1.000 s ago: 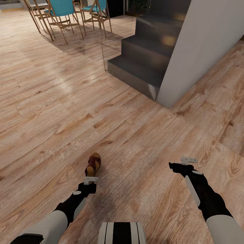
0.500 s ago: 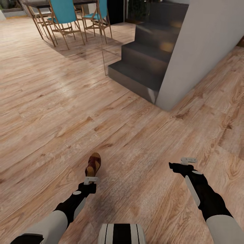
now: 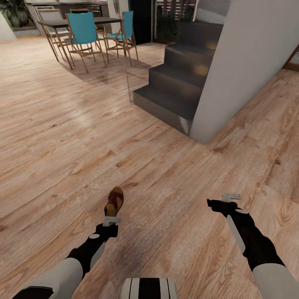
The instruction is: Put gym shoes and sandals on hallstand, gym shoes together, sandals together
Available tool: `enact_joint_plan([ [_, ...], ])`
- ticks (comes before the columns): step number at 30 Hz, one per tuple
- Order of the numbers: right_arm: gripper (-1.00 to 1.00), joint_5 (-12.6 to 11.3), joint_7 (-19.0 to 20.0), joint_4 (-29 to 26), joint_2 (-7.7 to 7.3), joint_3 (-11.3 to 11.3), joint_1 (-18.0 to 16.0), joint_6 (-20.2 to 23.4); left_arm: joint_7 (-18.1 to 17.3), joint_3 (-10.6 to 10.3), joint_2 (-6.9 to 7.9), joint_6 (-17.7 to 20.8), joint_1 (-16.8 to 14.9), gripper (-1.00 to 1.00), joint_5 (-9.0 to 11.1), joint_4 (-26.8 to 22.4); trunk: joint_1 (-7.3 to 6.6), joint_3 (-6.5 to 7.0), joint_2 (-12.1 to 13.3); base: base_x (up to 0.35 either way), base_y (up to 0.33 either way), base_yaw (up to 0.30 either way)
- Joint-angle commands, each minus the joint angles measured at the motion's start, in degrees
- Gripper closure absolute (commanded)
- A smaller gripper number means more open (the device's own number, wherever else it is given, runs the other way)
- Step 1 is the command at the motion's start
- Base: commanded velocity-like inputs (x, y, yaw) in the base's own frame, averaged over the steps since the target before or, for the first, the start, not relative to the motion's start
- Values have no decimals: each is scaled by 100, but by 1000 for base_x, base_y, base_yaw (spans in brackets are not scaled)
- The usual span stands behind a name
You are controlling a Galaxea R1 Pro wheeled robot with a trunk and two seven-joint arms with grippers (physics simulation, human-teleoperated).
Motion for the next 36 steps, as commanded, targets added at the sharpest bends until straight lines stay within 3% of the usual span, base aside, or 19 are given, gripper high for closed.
enact_joint_plan([
  [1,-100,-59,-28,-9,-2,3,0,25,3,-23,2,-11,-3,100,-26,5,-3,19,0,0,0,0],
  [15,-100,-58,-28,-9,-2,0,0,25,0,-23,-7,-11,-3,100,-26,5,-39,329,19,0,0,0],
  [25,-100,-57,-28,-9,-2,-2,0,25,-2,-23,-7,-18,-3,100,-26,5,-39,329,19,-26,-10,0],
  [36,-100,-57,-28,-9,-2,1,0,25,-3,-24,-7,-20,-3,100,-26,5,-39,329,19,-284,-132,0],
])
